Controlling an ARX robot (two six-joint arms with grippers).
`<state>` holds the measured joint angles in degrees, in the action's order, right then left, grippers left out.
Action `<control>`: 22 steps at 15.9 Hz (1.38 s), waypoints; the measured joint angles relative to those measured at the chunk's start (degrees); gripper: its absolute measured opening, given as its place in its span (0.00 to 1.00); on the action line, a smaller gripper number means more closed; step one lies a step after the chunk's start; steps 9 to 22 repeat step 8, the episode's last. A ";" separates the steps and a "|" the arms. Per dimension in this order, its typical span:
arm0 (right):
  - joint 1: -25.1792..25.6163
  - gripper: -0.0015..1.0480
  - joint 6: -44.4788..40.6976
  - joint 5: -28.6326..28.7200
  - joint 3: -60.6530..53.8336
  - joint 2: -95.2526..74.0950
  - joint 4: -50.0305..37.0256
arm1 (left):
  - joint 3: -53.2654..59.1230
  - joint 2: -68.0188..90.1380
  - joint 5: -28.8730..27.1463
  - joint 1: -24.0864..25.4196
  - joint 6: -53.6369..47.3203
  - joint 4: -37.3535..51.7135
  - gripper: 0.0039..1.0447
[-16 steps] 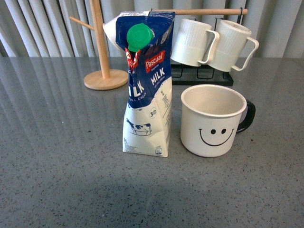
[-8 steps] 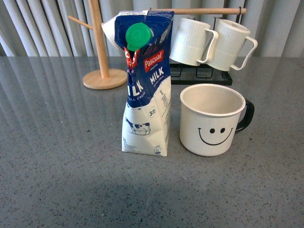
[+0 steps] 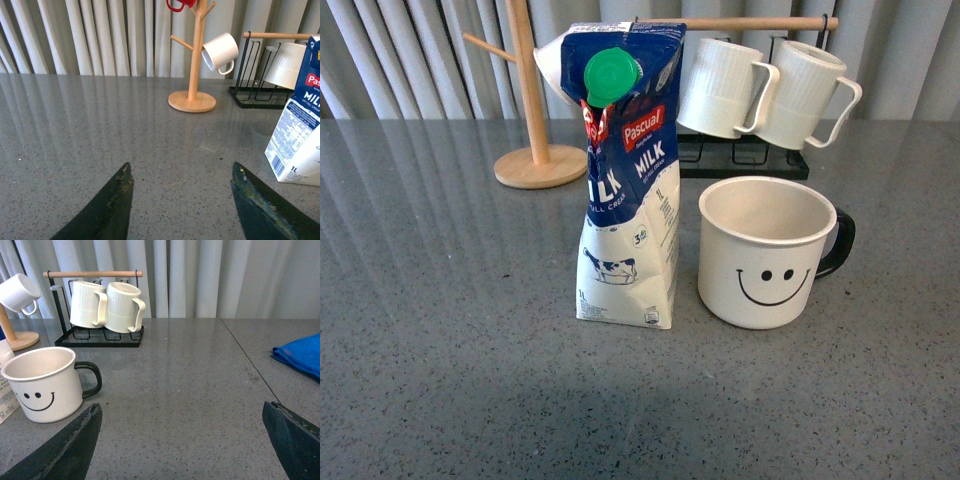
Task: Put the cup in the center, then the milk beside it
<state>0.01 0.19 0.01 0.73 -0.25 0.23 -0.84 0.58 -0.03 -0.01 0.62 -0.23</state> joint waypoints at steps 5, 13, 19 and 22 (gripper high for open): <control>0.00 0.94 0.00 0.02 0.00 0.00 0.00 | 0.00 0.00 0.00 0.00 -0.04 0.00 0.93; 0.00 0.94 0.00 0.02 0.00 0.00 0.00 | 0.00 0.00 0.00 0.00 -0.04 0.00 0.94; 0.00 0.94 0.00 0.02 0.00 0.00 0.00 | 0.00 0.00 0.00 0.00 -0.04 0.00 0.94; 0.00 0.94 0.00 0.02 0.00 0.00 0.00 | 0.00 0.00 0.00 0.00 -0.04 0.00 0.94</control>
